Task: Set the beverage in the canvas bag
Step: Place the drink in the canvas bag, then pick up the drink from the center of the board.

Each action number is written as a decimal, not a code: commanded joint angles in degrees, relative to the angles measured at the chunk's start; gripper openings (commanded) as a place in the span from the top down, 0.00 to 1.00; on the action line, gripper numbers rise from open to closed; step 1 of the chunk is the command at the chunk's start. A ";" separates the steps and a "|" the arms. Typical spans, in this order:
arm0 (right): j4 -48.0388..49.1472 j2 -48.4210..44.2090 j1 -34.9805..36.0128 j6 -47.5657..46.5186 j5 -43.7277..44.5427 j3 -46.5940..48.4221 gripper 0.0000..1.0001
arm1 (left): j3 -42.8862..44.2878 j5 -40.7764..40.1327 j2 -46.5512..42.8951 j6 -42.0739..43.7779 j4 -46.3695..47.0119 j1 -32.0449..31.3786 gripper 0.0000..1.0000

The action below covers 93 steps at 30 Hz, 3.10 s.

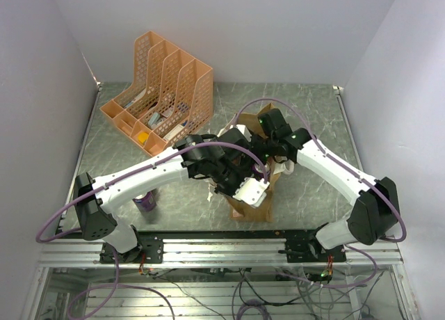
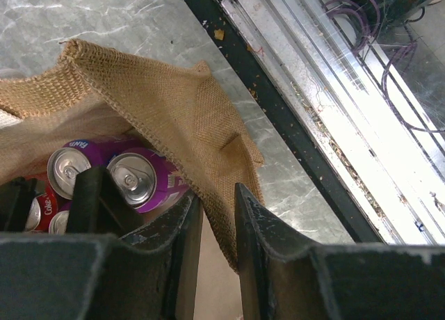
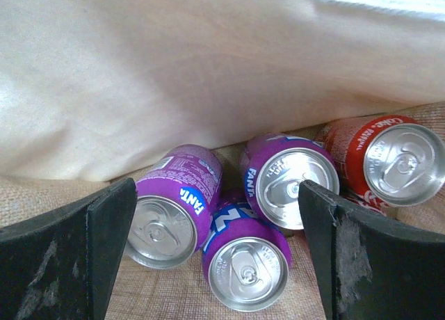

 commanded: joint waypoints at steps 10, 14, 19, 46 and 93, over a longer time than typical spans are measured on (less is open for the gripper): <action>-5.83 -1.73 -7.78 4.73 -10.62 12.52 0.02 | 3.59 -0.42 -1.12 -2.43 0.82 1.33 0.61; -4.50 -1.38 -9.22 7.58 -10.63 16.33 0.03 | 5.68 0.72 -1.91 -5.81 2.33 2.77 0.54; -2.41 -0.53 -9.28 11.18 -8.58 20.53 0.03 | 8.67 1.79 -3.20 -10.63 4.58 4.32 0.33; 15.80 6.42 2.51 29.78 -1.95 28.16 0.04 | -13.41 -25.64 -22.69 -48.91 2.58 53.23 0.00; 16.78 5.94 2.57 21.76 1.41 25.05 0.04 | -27.67 -27.02 -5.11 -30.61 0.57 55.87 0.17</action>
